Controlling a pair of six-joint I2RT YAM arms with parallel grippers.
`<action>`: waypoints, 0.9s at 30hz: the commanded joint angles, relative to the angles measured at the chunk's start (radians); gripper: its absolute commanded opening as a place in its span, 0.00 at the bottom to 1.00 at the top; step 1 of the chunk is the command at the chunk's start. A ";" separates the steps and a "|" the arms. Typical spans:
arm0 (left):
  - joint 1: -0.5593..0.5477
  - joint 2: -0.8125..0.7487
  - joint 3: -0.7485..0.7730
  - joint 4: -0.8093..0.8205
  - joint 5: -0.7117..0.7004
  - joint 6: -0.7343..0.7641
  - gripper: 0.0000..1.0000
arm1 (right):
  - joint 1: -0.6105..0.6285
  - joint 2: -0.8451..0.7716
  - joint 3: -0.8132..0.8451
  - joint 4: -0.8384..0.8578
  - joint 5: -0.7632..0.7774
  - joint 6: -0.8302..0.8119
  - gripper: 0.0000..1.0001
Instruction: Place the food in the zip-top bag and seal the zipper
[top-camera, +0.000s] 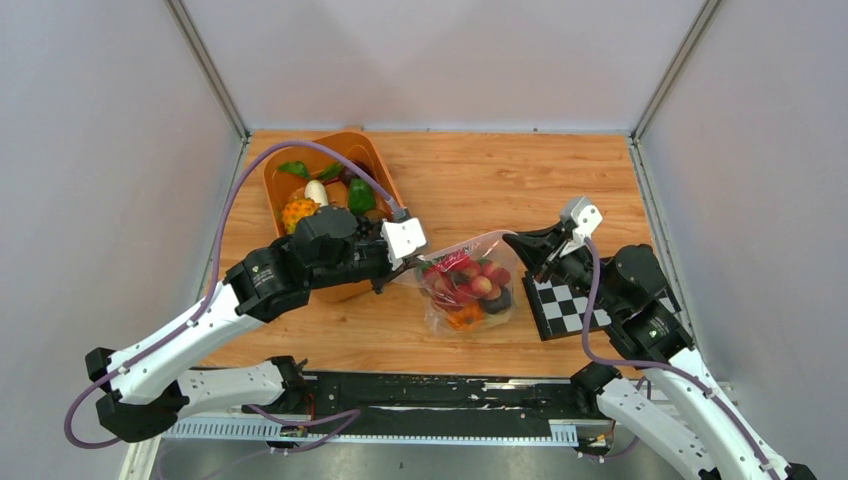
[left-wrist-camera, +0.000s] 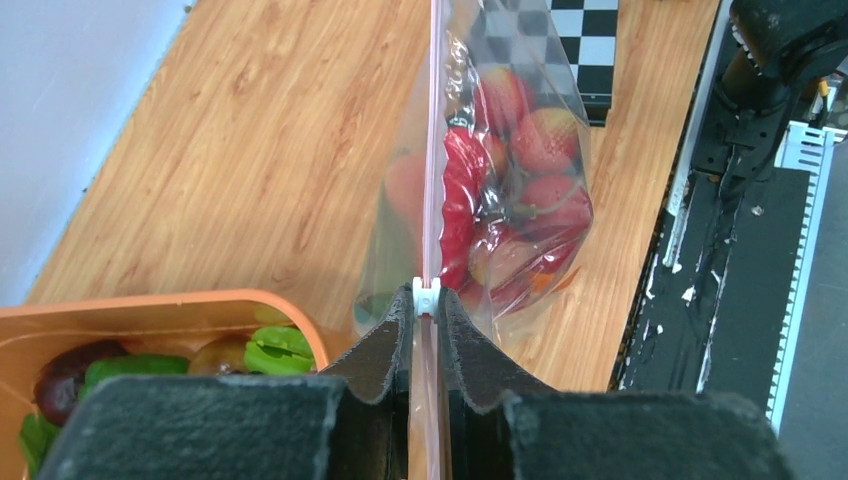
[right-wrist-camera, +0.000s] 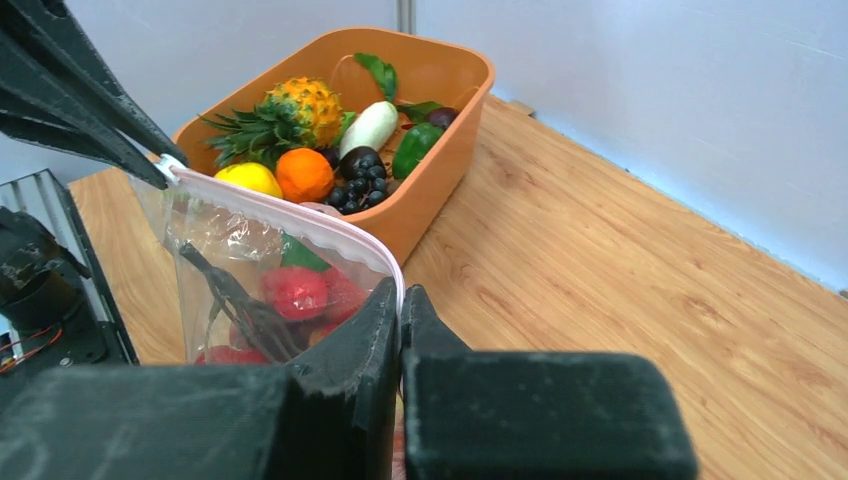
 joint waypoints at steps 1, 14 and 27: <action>0.004 -0.020 0.009 -0.029 -0.029 0.000 0.00 | -0.013 -0.013 0.023 0.031 0.122 -0.002 0.00; 0.004 0.035 0.066 0.051 0.053 0.015 0.00 | -0.012 0.120 0.236 -0.127 -0.315 -0.164 0.66; 0.004 0.088 0.121 0.091 0.124 0.018 0.00 | -0.007 0.373 0.393 -0.277 -0.577 -0.256 0.60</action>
